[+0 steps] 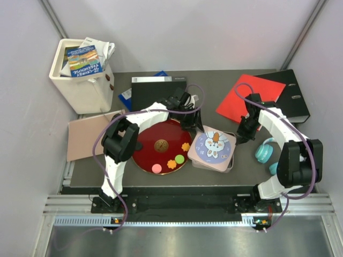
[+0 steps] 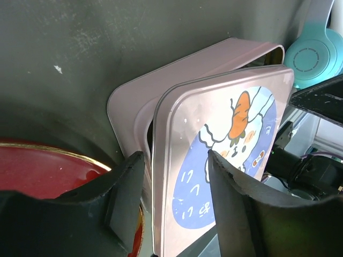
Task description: Pack the cookies
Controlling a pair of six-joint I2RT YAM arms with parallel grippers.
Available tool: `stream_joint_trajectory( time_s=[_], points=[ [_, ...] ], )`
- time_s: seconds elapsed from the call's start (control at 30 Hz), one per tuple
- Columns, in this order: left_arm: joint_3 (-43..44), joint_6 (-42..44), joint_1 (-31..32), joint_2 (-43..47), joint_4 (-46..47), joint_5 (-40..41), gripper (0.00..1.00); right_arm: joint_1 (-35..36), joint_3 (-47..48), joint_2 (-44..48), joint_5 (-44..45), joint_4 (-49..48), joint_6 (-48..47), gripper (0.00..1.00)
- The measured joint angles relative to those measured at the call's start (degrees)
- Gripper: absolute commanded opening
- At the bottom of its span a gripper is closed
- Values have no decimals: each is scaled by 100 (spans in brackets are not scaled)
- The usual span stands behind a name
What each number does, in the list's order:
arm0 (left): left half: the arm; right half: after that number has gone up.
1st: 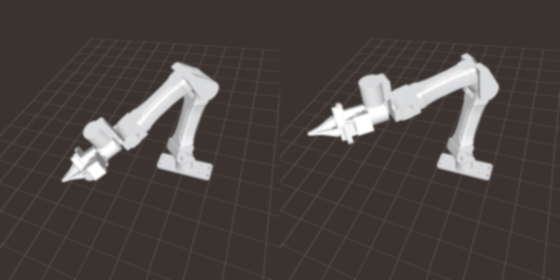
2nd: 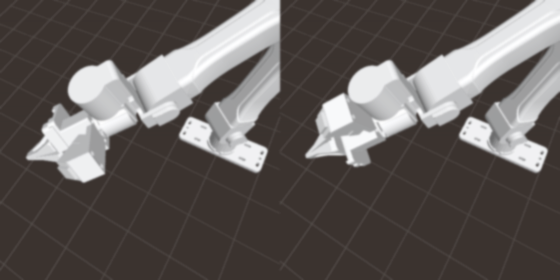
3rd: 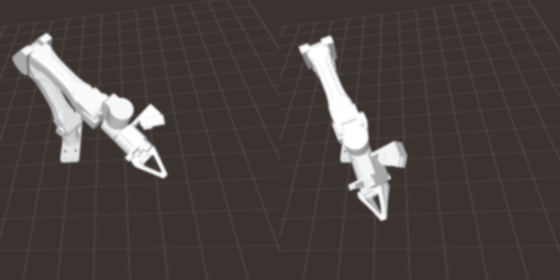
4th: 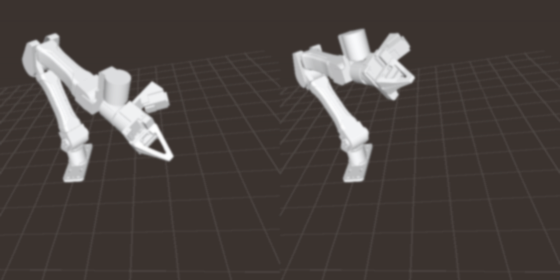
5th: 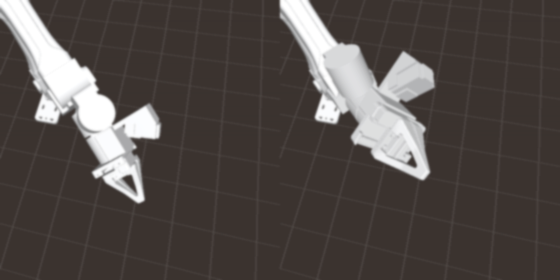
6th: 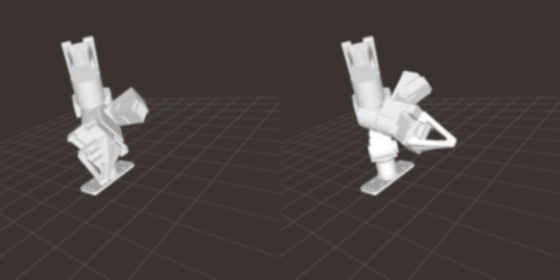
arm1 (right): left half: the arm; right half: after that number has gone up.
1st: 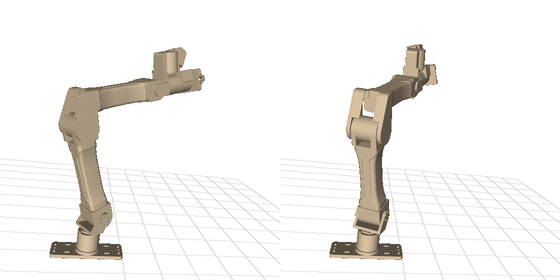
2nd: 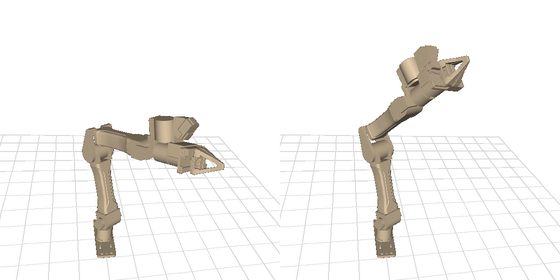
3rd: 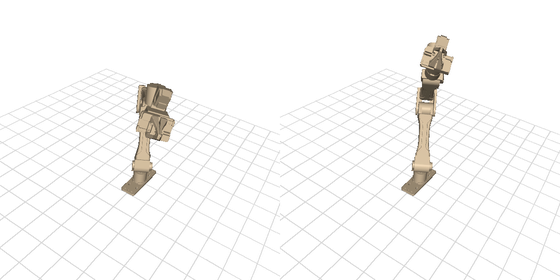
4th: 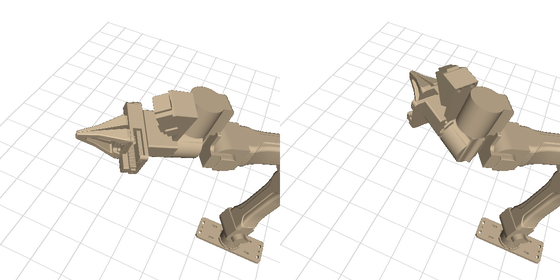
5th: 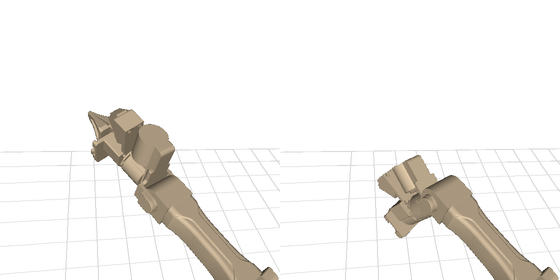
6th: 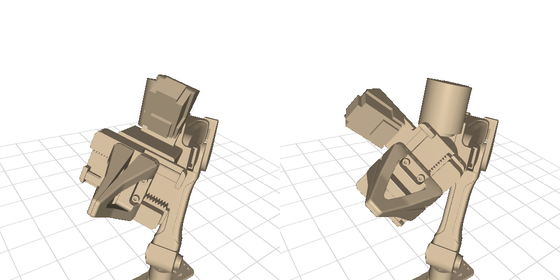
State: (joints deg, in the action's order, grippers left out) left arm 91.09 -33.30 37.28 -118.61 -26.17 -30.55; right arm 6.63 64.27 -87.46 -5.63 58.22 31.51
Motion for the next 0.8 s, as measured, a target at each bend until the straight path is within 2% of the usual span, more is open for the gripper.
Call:
stream_joint_trajectory(
  time_s=[0.2,0.43,0.57,0.8],
  points=[
    [-210,-125,-232,313,9,326,58,0,142,350,203,50,2,0],
    [-638,-173,-564,826,-155,935,49,0,-142,756,407,-55,-37,0],
    [-887,-76,-424,826,-334,1137,49,0,-542,741,409,-157,-44,0],
    [-1086,87,-37,817,-691,1314,48,0,-588,339,411,-446,-44,0]
  ],
)
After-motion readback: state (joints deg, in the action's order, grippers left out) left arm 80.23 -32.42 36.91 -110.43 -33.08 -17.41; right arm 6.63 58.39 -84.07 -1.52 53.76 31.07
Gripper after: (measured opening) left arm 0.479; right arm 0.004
